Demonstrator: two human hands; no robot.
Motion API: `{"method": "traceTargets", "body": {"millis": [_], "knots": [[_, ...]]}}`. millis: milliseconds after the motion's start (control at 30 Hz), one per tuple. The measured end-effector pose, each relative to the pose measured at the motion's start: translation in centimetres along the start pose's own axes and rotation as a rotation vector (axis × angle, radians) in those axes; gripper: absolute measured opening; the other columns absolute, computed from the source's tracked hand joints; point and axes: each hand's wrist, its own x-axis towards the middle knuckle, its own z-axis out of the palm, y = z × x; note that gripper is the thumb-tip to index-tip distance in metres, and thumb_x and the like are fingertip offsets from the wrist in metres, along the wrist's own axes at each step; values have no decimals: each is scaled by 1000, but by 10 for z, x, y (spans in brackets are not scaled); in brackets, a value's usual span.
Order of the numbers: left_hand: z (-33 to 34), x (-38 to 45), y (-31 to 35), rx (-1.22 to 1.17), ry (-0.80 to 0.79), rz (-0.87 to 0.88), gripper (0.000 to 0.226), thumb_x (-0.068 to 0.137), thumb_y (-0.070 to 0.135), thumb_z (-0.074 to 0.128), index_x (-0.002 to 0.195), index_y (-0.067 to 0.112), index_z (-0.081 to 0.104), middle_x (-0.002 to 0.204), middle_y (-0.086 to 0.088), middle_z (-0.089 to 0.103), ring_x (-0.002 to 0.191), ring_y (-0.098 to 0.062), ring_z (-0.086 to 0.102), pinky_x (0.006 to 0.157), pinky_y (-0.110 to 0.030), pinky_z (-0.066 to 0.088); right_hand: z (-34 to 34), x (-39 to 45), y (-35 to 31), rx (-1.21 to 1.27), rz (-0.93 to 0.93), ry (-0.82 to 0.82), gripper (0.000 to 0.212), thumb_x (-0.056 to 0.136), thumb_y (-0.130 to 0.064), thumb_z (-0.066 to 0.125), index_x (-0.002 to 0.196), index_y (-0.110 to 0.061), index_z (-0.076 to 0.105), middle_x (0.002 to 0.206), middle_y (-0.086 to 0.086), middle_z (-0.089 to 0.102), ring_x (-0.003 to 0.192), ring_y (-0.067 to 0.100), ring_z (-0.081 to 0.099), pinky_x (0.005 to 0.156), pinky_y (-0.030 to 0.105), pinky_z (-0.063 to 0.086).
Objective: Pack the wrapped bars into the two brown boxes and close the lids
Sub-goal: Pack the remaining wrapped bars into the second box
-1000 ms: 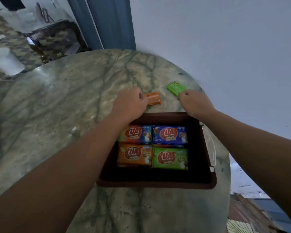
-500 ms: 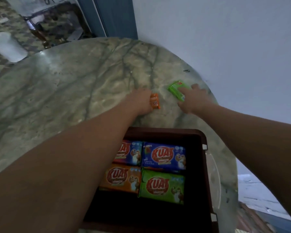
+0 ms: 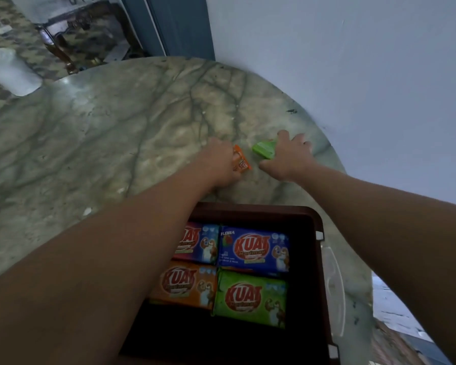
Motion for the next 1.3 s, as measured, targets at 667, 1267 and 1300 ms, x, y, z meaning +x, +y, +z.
{"method": "traceTargets", "body": {"millis": [667,1267,1300], "knots": [[-42,-222,-44,-214,385,252,79,74,58,64,140,24,39,120,-1,55,103,-23,57,87,-44,51,0,-203,-30,288,-278,265,90,73,-35,78,150,-21,36,130,6,33,131,29,36,111,38,33],[27,-258,-54,-206,266,308,72,74,44,79,136,27,45,130,-1,52,117,-22,50,100,-45,44,33,-263,4,-209,-417,178,90,73,-61,71,150,-31,35,126,-1,41,115,22,46,101,38,34],[29,-258,-55,-205,265,319,71,75,45,77,136,27,46,128,-1,51,115,-23,50,99,-44,44,34,-263,4,-212,-422,186,90,72,-62,71,150,-32,36,125,-1,41,115,22,47,101,38,34]]}}
